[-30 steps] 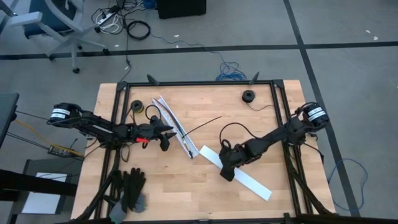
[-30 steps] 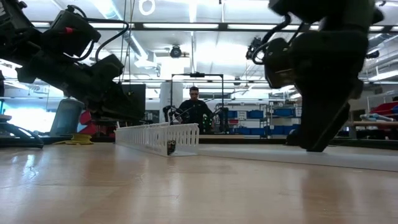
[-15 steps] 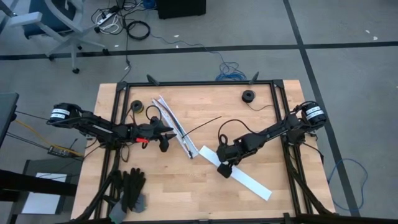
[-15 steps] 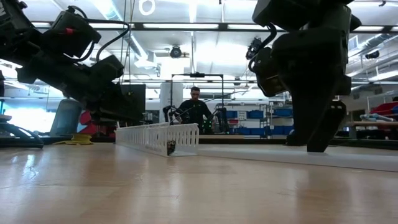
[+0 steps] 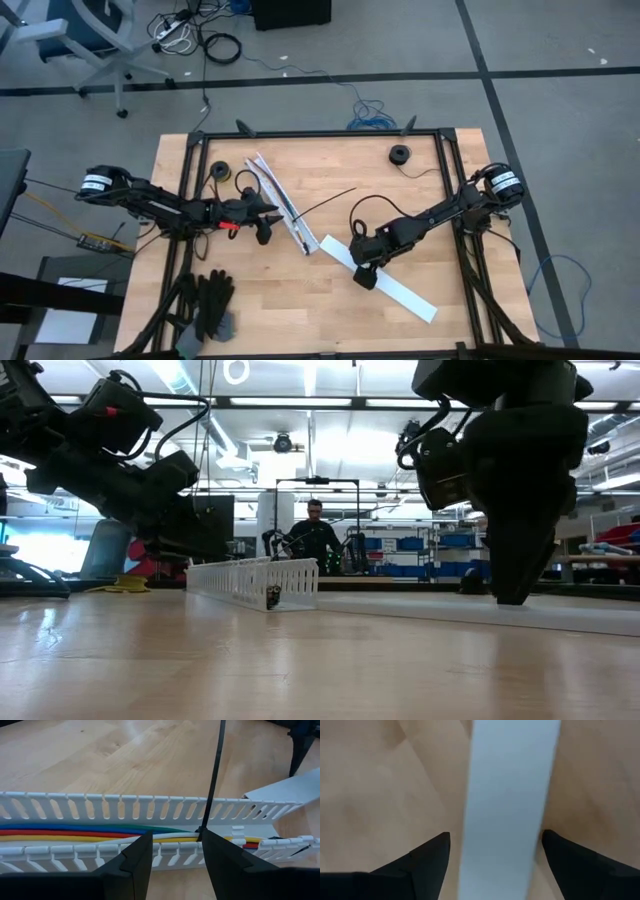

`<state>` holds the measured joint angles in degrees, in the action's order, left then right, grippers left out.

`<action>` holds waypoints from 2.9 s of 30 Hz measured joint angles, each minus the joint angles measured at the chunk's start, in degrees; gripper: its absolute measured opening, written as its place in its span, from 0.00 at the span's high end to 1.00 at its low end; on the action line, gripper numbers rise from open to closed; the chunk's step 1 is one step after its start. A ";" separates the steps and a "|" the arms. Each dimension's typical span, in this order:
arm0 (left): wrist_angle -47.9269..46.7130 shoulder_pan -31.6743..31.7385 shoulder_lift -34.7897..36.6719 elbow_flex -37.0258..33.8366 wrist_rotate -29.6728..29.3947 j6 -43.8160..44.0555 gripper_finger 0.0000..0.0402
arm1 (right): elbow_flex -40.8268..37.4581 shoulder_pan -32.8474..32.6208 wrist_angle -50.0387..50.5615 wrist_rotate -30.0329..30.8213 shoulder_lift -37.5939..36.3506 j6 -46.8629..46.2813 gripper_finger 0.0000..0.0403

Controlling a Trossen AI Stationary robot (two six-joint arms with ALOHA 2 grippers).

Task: Ziptie cables
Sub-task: Close the white cable duct

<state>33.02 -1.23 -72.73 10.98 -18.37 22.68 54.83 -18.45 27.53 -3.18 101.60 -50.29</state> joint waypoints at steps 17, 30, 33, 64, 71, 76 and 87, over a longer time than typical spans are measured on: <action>0.06 0.00 0.00 0.00 0.02 0.46 0.63 | 0.12 2.03 15.60 8.32 -1.54 -0.90 0.24; 0.30 0.00 0.00 0.00 0.94 1.68 0.63 | -0.76 3.87 22.41 15.46 -18.67 -2.46 0.24; 0.57 0.00 0.00 0.00 0.94 1.68 0.63 | -0.61 5.13 22.10 15.25 -20.71 -5.71 0.24; 0.29 0.00 0.02 0.01 1.07 3.08 0.63 | -5.27 10.36 13.30 6.89 -5.61 -8.86 0.24; 0.26 0.00 0.02 0.00 1.07 3.10 0.63 | -5.38 10.40 12.93 5.47 -5.57 -8.45 0.37; 0.36 0.00 0.02 0.01 1.07 3.10 0.63 | -5.38 10.42 12.94 5.27 -5.57 -8.42 0.51; 4.53 0.00 0.02 0.00 2.09 1.29 0.63 | -4.56 10.36 16.77 5.25 -7.52 -10.40 0.51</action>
<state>37.55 -1.23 -72.71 10.99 -16.28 23.97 50.27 -8.09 44.30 2.07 94.09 -60.69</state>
